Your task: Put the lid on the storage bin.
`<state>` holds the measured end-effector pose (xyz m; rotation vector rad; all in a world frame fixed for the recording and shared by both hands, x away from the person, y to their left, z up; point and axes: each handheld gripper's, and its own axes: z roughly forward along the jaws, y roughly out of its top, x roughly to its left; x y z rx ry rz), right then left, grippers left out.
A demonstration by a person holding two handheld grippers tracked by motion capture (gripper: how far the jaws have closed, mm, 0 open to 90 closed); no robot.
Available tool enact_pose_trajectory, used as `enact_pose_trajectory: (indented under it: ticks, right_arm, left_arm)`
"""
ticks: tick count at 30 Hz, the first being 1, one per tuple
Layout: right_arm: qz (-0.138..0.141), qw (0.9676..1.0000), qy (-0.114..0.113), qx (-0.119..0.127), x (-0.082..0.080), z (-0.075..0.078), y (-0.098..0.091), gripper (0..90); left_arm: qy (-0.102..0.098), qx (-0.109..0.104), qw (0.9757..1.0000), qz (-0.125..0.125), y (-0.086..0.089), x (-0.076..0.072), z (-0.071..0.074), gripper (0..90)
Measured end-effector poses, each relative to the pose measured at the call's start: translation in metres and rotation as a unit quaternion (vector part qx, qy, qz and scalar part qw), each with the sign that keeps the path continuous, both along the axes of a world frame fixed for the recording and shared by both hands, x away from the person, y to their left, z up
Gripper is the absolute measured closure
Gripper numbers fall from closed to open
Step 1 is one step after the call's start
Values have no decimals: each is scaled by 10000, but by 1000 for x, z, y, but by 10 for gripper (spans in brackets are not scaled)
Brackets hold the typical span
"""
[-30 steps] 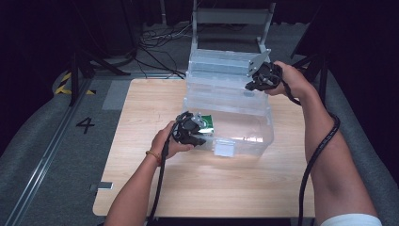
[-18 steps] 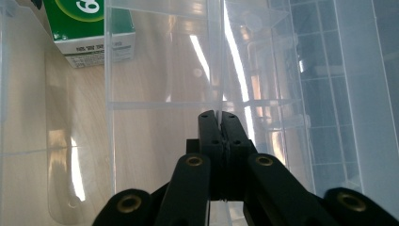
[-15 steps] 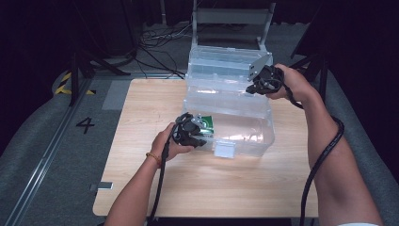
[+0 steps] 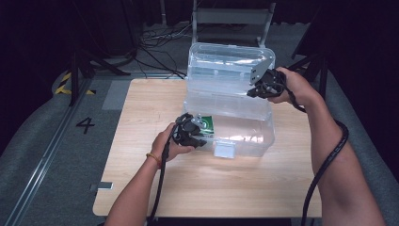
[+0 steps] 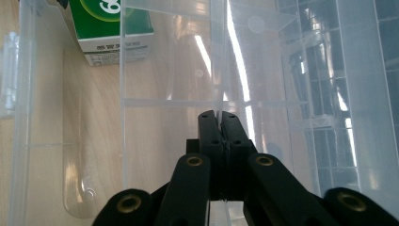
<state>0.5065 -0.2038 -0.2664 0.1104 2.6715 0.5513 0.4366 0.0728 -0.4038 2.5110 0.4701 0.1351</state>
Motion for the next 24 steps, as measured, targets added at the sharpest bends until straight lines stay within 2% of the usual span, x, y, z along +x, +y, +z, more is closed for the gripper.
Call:
enact_pose_trajectory:
  ticks: [14, 19, 24]
  right_arm:
    - [36, 9999, -116, 56, -13, -4, -3, 899]
    - [91, 9999, -79, 71, -17, -5, -4, 899]
    - [120, 9999, -77, -14, -22, -6, -2, 898]
  left_arm:
    - [29, 7, 10000, 13, 0, 0, 0, 690]
    - [20, 4, 10000, 17, 0, 0, 0, 689]
    - [14, -20, 10000, 10, -1, 0, 0, 687]
